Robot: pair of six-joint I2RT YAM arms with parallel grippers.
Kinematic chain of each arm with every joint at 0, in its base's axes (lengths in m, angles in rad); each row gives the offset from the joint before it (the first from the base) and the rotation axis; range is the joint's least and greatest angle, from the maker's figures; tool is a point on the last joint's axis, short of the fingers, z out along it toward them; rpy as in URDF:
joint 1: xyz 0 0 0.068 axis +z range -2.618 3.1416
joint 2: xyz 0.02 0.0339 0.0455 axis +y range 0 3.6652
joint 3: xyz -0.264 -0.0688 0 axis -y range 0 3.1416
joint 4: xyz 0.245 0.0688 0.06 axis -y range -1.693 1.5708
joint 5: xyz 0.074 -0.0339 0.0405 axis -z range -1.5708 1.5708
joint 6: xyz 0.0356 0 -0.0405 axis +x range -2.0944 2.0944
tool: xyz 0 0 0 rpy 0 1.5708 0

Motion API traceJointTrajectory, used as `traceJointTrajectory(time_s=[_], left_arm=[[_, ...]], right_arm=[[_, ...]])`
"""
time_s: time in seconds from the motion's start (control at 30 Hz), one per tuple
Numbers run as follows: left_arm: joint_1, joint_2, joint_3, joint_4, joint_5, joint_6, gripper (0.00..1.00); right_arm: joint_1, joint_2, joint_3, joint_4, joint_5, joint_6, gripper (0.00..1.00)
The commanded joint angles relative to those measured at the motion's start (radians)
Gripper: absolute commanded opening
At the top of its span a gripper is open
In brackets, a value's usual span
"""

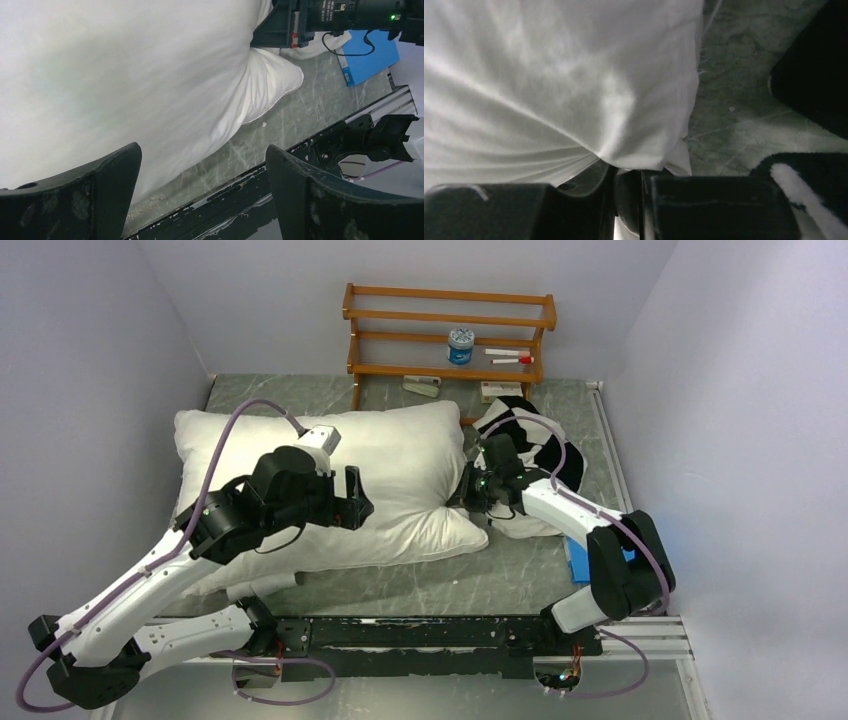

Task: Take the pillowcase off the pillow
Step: Adjust the pillow at the center of the board, then reset both arms

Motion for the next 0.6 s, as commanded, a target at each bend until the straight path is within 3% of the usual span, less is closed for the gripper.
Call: traceJointTrajectory(time_s=[0.0,0.07,0.13,0.2,0.37,0.43,0.57], left_arm=[[0.003,-0.030,-0.021,-0.017,0.009,-0.003,0.98],[0.003,-0.043,-0.022,-0.041,-0.011,-0.009,0.98],[0.003,-0.049,-0.015,-0.071,-0.049,-0.016,0.98],[0.003,-0.051,-0.003,-0.098,-0.095,-0.028,0.98],[0.004,-0.048,0.035,-0.116,-0.225,-0.068,0.98],[0.003,-0.046,0.056,-0.116,-0.262,-0.080,0.98],[0.003,-0.032,0.121,-0.145,-0.328,-0.092,0.98]], right_arm=[[0.000,-0.010,0.028,-0.124,0.067,-0.077,0.19],[0.001,-0.077,0.080,-0.186,0.140,-0.113,0.31],[0.001,-0.154,0.149,-0.265,0.226,-0.138,0.54],[0.001,-0.236,0.217,-0.322,0.269,-0.166,0.66],[0.000,-0.463,0.325,-0.321,0.307,-0.202,0.84],[0.000,-0.538,0.362,-0.318,0.335,-0.208,0.99],[0.000,-0.643,0.427,-0.337,0.322,-0.269,1.00]])
